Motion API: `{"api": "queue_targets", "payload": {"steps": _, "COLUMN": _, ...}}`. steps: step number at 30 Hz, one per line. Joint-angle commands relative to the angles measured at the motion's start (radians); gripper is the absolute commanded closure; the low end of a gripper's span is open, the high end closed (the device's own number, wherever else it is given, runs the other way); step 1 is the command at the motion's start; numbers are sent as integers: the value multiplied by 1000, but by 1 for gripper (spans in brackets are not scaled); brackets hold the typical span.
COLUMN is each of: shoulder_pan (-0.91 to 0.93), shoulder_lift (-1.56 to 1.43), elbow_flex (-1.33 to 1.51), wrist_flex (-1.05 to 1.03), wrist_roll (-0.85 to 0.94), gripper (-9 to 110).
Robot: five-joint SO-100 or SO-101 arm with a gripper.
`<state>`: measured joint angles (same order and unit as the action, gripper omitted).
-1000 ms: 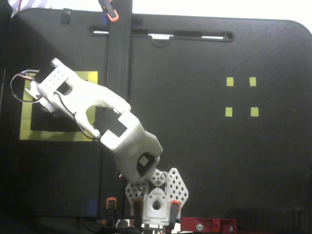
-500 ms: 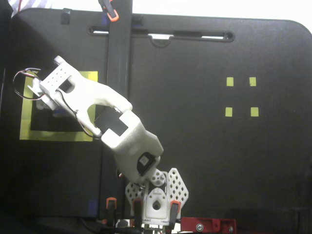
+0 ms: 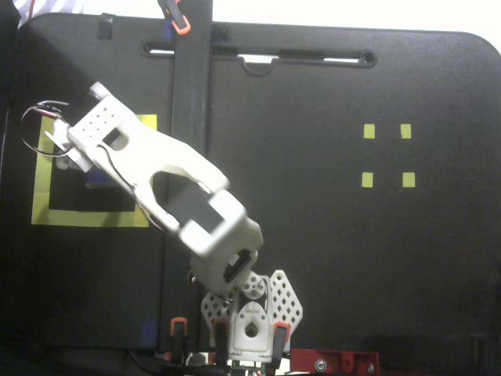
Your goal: Grasp the block and place it in the designated area.
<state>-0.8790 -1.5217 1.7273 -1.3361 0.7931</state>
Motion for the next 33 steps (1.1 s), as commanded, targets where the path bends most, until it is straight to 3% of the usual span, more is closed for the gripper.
{"api": "queue_targets", "payload": {"steps": 1, "shoulder_pan": 8, "shoulder_lift": -103, "elbow_flex": -43, "wrist_flex": -67, "wrist_roll": 14, "gripper": 60}}
{"api": "queue_targets", "payload": {"steps": 12, "shoulder_pan": 61, "shoulder_lift": -176, "elbow_flex": -242, "wrist_flex": -322, "wrist_roll": 63, "gripper": 60}}
{"api": "queue_targets", "payload": {"steps": 25, "shoulder_pan": 61, "shoulder_lift": -176, "elbow_flex": -262, "wrist_flex": -336, "wrist_roll": 66, "gripper": 61}}
{"api": "queue_targets", "payload": {"steps": 33, "shoulder_pan": 63, "shoulder_lift": -179, "elbow_flex": -262, "wrist_flex": -328, "wrist_roll": 61, "gripper": 89}}
